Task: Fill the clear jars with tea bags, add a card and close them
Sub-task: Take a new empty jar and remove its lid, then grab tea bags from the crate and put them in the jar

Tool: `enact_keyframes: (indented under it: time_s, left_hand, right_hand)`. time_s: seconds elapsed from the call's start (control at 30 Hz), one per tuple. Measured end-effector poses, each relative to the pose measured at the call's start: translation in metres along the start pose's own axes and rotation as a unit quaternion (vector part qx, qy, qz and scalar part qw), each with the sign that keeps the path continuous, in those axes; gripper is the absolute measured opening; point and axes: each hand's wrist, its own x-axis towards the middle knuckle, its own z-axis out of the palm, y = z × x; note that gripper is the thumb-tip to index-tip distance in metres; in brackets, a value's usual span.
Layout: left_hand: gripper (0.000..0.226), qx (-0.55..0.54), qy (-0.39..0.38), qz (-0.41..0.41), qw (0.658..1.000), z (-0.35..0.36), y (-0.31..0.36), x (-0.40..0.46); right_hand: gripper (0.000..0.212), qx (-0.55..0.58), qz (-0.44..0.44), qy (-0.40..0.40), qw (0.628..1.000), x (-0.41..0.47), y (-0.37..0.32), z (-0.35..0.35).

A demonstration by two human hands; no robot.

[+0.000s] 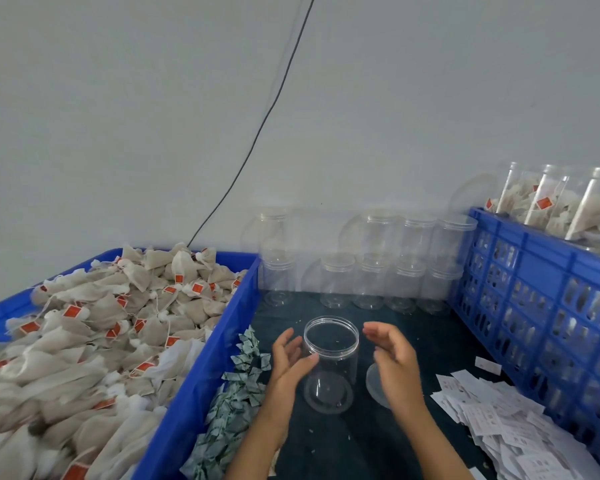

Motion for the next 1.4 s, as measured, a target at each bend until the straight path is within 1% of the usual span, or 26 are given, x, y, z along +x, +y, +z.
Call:
enact_keyframes:
  time_s: [0.1,0.17,0.27,0.37,0.47,0.53,0.6,0.7,0.8,0.87,0.93,1.07,1.2,1.33,1.4]
  left_hand:
    - [0.036,0.007,0.057,0.025,0.998,-0.001,0.022,0.0]
    - [0.023,0.023,0.122,0.032,0.992,-0.001,0.039,0.001]
    - [0.02,0.038,0.197,0.041,0.979,0.003,0.065,0.004]
    - [0.017,0.07,0.228,0.056,0.97,0.005,0.092,0.008]
    - [0.013,0.133,0.227,0.055,0.963,-0.011,0.123,0.015]
    - [0.012,0.208,0.214,0.045,0.953,-0.037,0.137,0.022]
    - [0.015,0.297,0.215,0.028,0.93,-0.071,0.143,0.026]
    - [0.021,0.417,0.222,-0.02,0.881,-0.129,0.135,0.026]
    - [0.029,0.5,0.179,-0.1,0.842,-0.172,0.117,0.021]
    - [0.028,0.521,0.152,-0.114,0.832,-0.187,0.105,0.02]
    - [0.028,0.53,0.151,-0.106,0.828,-0.198,0.098,0.024]
    - [0.039,0.556,0.183,-0.084,0.806,-0.216,0.099,0.041]
    - [0.051,0.558,0.212,-0.055,0.801,-0.227,0.097,0.059]
    - [0.052,0.58,0.187,-0.055,0.791,-0.232,0.089,0.081]
    - [0.052,0.604,0.167,-0.054,0.778,-0.23,0.081,0.092]
  right_hand:
    - [0.043,0.034,-0.026,0.043,0.998,0.008,-0.032,0.01]
    - [0.039,0.037,-0.044,0.044,0.997,0.012,-0.052,0.019]
    - [0.037,0.047,-0.057,0.002,0.997,0.017,-0.08,0.042]
    - [0.036,0.079,-0.021,-0.065,0.995,0.021,-0.098,0.074]
    - [0.031,0.108,0.044,-0.135,0.984,0.021,-0.108,0.105]
    - [0.028,0.097,0.064,-0.17,0.979,0.018,-0.111,0.124]
    - [0.029,0.087,0.068,-0.201,0.973,0.013,-0.112,0.141]
    - [0.032,0.091,0.076,-0.234,0.965,0.01,-0.115,0.163]
    - [0.036,0.086,0.101,-0.247,0.96,0.01,-0.113,0.182]
    - [0.035,0.066,0.106,-0.25,0.96,0.011,-0.108,0.194]
    - [0.034,0.032,0.102,-0.248,0.963,0.015,-0.102,0.205]
    - [0.028,-0.017,0.087,-0.256,0.963,0.03,-0.093,0.225]
    - [0.024,-0.059,0.075,-0.252,0.963,0.047,-0.084,0.249]
    - [0.022,-0.11,0.07,-0.266,0.955,0.063,-0.068,0.274]
    - [0.022,-0.139,0.071,-0.273,0.949,0.07,-0.059,0.285]
